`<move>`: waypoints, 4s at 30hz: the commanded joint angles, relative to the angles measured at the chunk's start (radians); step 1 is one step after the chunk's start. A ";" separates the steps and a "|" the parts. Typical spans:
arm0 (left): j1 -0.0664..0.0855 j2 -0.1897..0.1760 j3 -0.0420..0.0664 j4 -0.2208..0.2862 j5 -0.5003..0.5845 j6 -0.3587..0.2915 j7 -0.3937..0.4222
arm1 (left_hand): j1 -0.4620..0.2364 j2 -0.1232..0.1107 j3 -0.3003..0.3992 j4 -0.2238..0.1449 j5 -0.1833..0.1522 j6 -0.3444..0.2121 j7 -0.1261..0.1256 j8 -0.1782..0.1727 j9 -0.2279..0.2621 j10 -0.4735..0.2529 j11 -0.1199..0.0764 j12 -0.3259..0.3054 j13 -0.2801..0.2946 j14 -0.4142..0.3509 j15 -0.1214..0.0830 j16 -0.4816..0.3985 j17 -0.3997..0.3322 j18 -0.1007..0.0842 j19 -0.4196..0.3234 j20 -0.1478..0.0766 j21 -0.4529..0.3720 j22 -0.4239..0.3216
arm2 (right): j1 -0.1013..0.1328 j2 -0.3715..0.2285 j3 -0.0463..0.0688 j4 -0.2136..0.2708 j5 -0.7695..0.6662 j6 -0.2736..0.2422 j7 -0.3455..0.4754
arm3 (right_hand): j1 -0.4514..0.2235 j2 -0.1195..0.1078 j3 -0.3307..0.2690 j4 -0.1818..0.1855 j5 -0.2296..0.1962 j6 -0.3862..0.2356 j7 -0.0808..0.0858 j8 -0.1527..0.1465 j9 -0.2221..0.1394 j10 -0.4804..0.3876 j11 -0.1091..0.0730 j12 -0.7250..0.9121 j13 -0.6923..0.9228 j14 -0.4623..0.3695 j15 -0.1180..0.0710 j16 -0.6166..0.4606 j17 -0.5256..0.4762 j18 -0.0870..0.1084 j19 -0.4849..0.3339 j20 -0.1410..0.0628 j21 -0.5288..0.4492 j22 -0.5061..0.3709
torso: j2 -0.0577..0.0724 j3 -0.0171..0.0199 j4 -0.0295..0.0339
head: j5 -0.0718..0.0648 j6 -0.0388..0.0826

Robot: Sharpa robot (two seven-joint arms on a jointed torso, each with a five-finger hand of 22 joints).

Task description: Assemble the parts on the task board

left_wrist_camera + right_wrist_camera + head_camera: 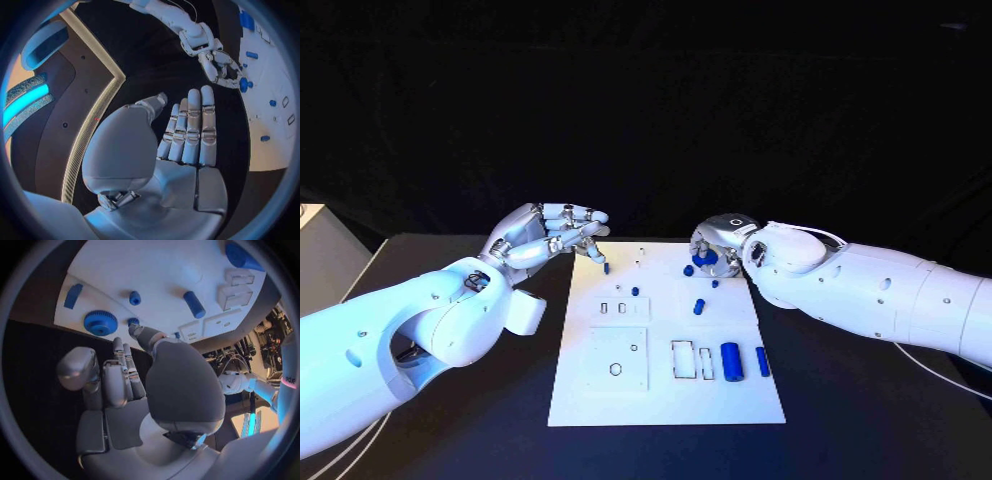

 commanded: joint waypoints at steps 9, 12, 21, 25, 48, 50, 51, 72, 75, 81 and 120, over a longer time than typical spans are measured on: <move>0.000 -0.006 0.009 0.011 -0.006 0.025 -0.002 | -0.013 -0.002 0.006 -0.002 0.001 -0.007 0.004 -0.006 0.001 -0.009 0.002 -0.006 -0.002 -0.011 0.003 0.000 0.003 0.005 -0.009 0.000 0.006 0.002 | -0.004 0.018 0.000 -0.020 -0.012 0.017 -0.001 | -0.007 0.005 -0.005 -0.001 0.007 -0.005 0.003 -0.005 0.003 -0.006 0.001 -0.002 0.003 0.058 0.000 0.007 0.001 0.001 -0.001 -0.001 -0.005 -0.002 | 0.023 -0.0085 0.0065 | -0.004 0.005; 0.000 -0.006 0.015 0.013 -0.007 0.026 -0.003 | -0.013 -0.001 0.006 -0.002 0.001 -0.008 0.004 -0.007 0.001 -0.010 0.002 -0.006 -0.002 -0.011 0.003 0.000 0.003 0.006 -0.010 0.000 0.006 0.003 | -0.005 0.021 0.000 -0.022 -0.011 0.015 0.000 | -0.008 0.007 -0.004 0.001 0.010 -0.004 0.006 -0.004 0.004 -0.005 0.001 -0.001 0.004 0.058 0.000 0.008 0.002 0.001 -0.001 -0.001 -0.005 -0.002 | 0.029 -0.0101 0.0070 | -0.003 0.007; 0.000 -0.009 0.022 0.010 -0.009 0.027 -0.006 | -0.013 -0.001 0.007 -0.003 0.001 -0.009 0.005 -0.007 0.001 -0.012 0.003 -0.006 -0.002 -0.012 0.003 -0.001 0.003 0.006 -0.011 0.001 0.006 0.003 | -0.005 0.021 0.000 -0.013 -0.005 0.013 0.003 | -0.010 0.013 0.004 0.008 0.024 0.003 0.010 -0.002 0.009 0.004 0.000 0.002 0.009 0.056 0.000 0.012 0.002 0.001 -0.001 0.000 -0.006 -0.001 | 0.037 -0.0138 0.0098 | -0.004 0.007; 0.000 -0.011 0.023 0.007 -0.009 0.028 -0.008 | -0.013 -0.001 0.007 -0.003 0.001 -0.009 0.005 -0.007 0.001 -0.012 0.003 -0.006 -0.002 -0.012 0.003 -0.001 0.003 0.006 -0.011 0.001 0.006 0.003 | -0.005 0.022 0.000 -0.014 0.002 0.009 0.008 | -0.014 0.014 0.010 0.014 0.037 0.015 0.010 0.005 0.014 0.007 0.000 0.001 0.013 0.053 0.000 0.013 0.000 0.001 -0.002 0.000 -0.006 0.001 | 0.046 -0.0141 0.0049 | 0.000 0.017; 0.000 -0.014 0.024 -0.006 -0.013 0.035 -0.020 | -0.010 0.003 0.011 -0.005 0.000 -0.012 0.007 -0.010 0.003 -0.017 0.005 -0.006 -0.002 -0.017 0.005 -0.002 0.005 0.006 -0.016 0.002 0.009 0.005 | -0.005 0.026 0.001 -0.016 0.016 -0.046 0.016 | 0.004 0.054 0.065 0.018 0.011 0.076 -0.001 0.041 0.051 0.064 -0.013 0.011 0.040 0.053 -0.009 0.033 0.017 -0.004 0.004 -0.007 0.019 0.039 | 0.071 -0.0158 0.0030 | -0.003 0.039; 0.000 -0.014 0.024 -0.007 -0.014 0.036 -0.021 | -0.010 0.003 0.011 -0.005 0.000 -0.012 0.007 -0.010 0.003 -0.017 0.005 -0.006 -0.002 -0.017 0.005 -0.002 0.005 0.006 -0.016 0.002 0.009 0.005 | -0.005 0.026 0.001 -0.014 0.016 -0.066 0.016 | 0.009 0.062 0.073 0.013 0.010 0.093 -0.005 0.053 0.061 0.080 -0.018 0.016 0.047 0.054 -0.013 0.037 0.020 -0.005 0.005 -0.010 0.025 0.048 | 0.072 -0.0157 0.0034 | -0.003 0.040; 0.000 -0.014 0.024 -0.007 -0.014 0.037 -0.022 | -0.010 0.003 0.011 -0.005 0.000 -0.012 0.007 -0.010 0.003 -0.017 0.005 -0.006 -0.002 -0.017 0.005 -0.002 0.005 0.006 -0.016 0.002 0.009 0.005 | -0.005 0.026 0.001 -0.013 0.016 -0.077 0.015 | 0.011 0.066 0.076 0.011 0.010 0.097 -0.007 0.056 0.065 0.085 -0.020 0.018 0.050 0.054 -0.014 0.038 0.021 -0.006 0.006 -0.011 0.028 0.053 | 0.073 -0.0159 0.0034 | -0.003 0.041; 0.000 -0.018 0.025 -0.014 -0.016 0.045 -0.038 | 0.001 0.006 0.020 -0.017 0.000 -0.017 0.011 -0.014 0.005 -0.025 0.008 -0.006 -0.002 -0.025 0.007 -0.005 0.008 0.007 -0.026 0.004 0.018 0.011 | 0.015 0.043 0.018 0.035 -0.002 -0.162 -0.100 | -0.006 0.074 0.075 0.007 -0.004 0.106 -0.015 0.075 0.097 0.102 -0.027 0.017 0.067 0.055 -0.020 0.047 0.030 -0.009 0.007 -0.018 0.039 0.071 | 0.083 -0.0193 0.0013 | -0.005 0.060; 0.000 -0.018 0.025 -0.013 -0.016 0.047 -0.039 | -0.001 0.006 0.020 -0.016 0.000 -0.017 0.012 -0.015 0.005 -0.026 0.009 -0.006 -0.002 -0.026 0.007 -0.005 0.008 0.007 -0.027 0.005 0.019 0.012 | 0.017 0.063 0.020 0.021 -0.017 -0.171 -0.121 | -0.010 0.072 0.074 0.009 -0.006 0.103 -0.015 0.074 0.099 0.100 -0.026 0.015 0.067 0.055 -0.020 0.047 0.029 -0.009 0.007 -0.018 0.040 0.072 | 0.085 -0.0187 0.0033 | -0.007 0.059; 0.000 -0.017 0.025 -0.012 -0.017 0.049 -0.041 | -0.001 0.006 0.020 -0.016 0.000 -0.017 0.012 -0.015 0.005 -0.026 0.009 -0.006 -0.002 -0.026 0.007 -0.005 0.008 0.007 -0.027 0.005 0.019 0.012 | 0.017 0.106 0.026 -0.015 -0.039 -0.191 -0.147 | -0.010 0.071 0.074 0.008 -0.006 0.102 -0.014 0.073 0.099 0.101 -0.026 0.015 0.068 0.055 -0.020 0.049 0.032 -0.009 0.008 -0.018 0.042 0.075 | 0.087 -0.0201 0.0044 | -0.007 0.061; 0.000 -0.012 0.025 -0.013 -0.028 0.063 -0.049 | -0.002 0.005 0.020 -0.017 0.000 -0.021 0.013 -0.018 0.006 -0.030 0.010 -0.006 -0.002 -0.029 0.009 -0.007 0.009 0.007 -0.032 0.006 0.022 0.014 | 0.015 0.207 0.041 -0.077 -0.083 -0.219 -0.179 | -0.015 0.067 0.074 0.009 -0.005 0.099 -0.013 0.073 0.104 0.103 -0.026 0.014 0.071 0.057 -0.020 0.054 0.039 -0.010 0.009 -0.018 0.047 0.082 | 0.100 -0.0238 0.0081 | 0.007 0.061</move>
